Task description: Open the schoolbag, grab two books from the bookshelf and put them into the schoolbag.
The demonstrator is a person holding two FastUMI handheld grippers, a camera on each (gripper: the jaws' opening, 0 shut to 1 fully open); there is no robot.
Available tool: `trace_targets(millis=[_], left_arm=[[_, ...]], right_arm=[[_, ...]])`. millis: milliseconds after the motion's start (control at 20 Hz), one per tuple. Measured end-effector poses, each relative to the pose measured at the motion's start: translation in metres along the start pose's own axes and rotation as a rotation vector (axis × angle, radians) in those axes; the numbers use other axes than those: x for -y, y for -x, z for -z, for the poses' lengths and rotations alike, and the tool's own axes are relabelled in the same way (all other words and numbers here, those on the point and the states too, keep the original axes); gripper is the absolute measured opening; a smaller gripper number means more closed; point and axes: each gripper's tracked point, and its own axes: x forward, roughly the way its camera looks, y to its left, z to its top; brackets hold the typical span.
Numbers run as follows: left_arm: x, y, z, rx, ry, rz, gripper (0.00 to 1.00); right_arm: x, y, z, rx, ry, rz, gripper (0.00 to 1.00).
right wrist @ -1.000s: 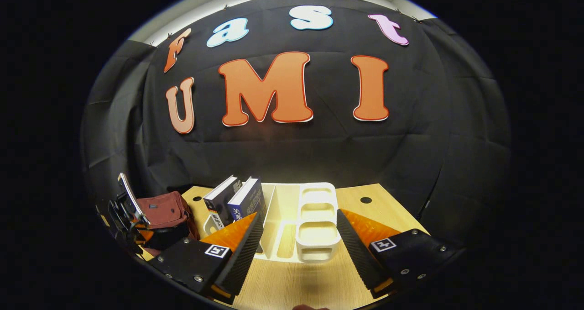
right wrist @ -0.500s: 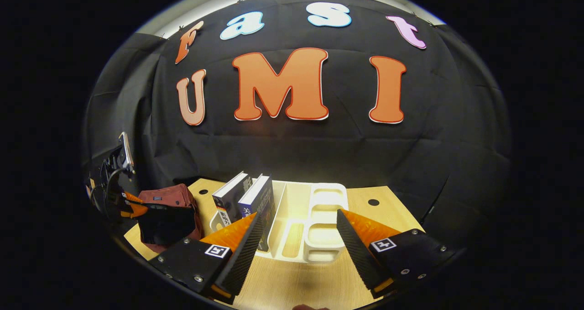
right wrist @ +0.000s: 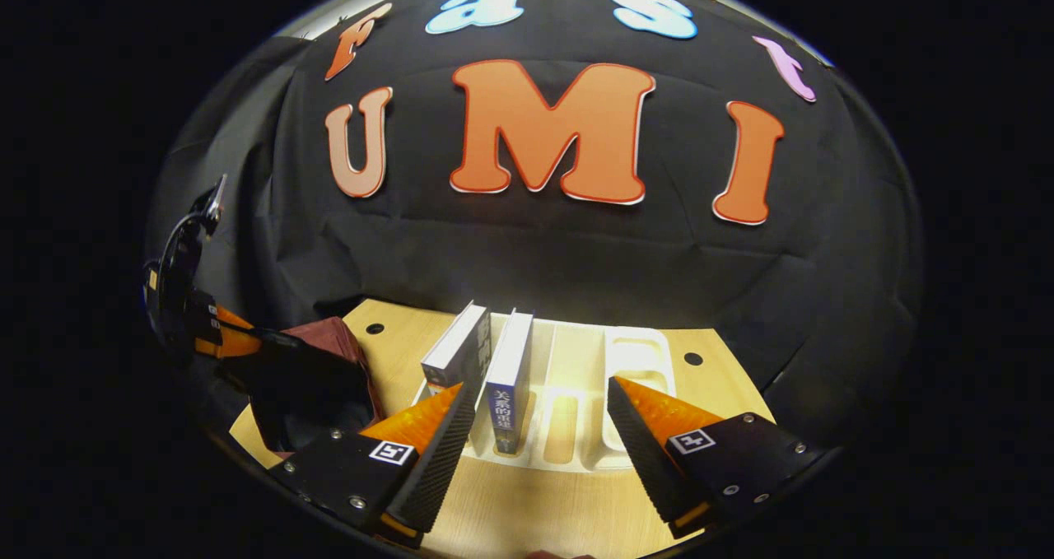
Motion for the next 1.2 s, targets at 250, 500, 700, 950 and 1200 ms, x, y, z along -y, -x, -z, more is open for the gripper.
trace_targets(millis=[250, 500, 700, 950, 1200], left_arm=[[-0.021, -0.009, -0.014, 0.027, -0.045, 0.062, 0.06], [-0.024, -0.016, -0.022, 0.060, -0.064, 0.109, 0.05], [-0.030, -0.014, -0.022, 0.078, -0.069, 0.148, 0.06], [-0.043, -0.016, -0.023, 0.093, -0.060, 0.176, 0.05], [-0.043, -0.017, -0.021, 0.113, -0.054, 0.206, 0.06]], right_arm=[[-0.030, -0.028, -0.012, -0.123, 0.007, -0.017, 0.97], [-0.051, -0.054, -0.040, -0.197, 0.036, 0.007, 0.96], [-0.076, -0.076, -0.045, -0.294, 0.006, -0.029, 0.97], [-0.088, -0.106, -0.037, -0.455, -0.043, -0.038, 0.97], [-0.092, -0.134, -0.014, -0.611, -0.057, -0.009, 0.97]])
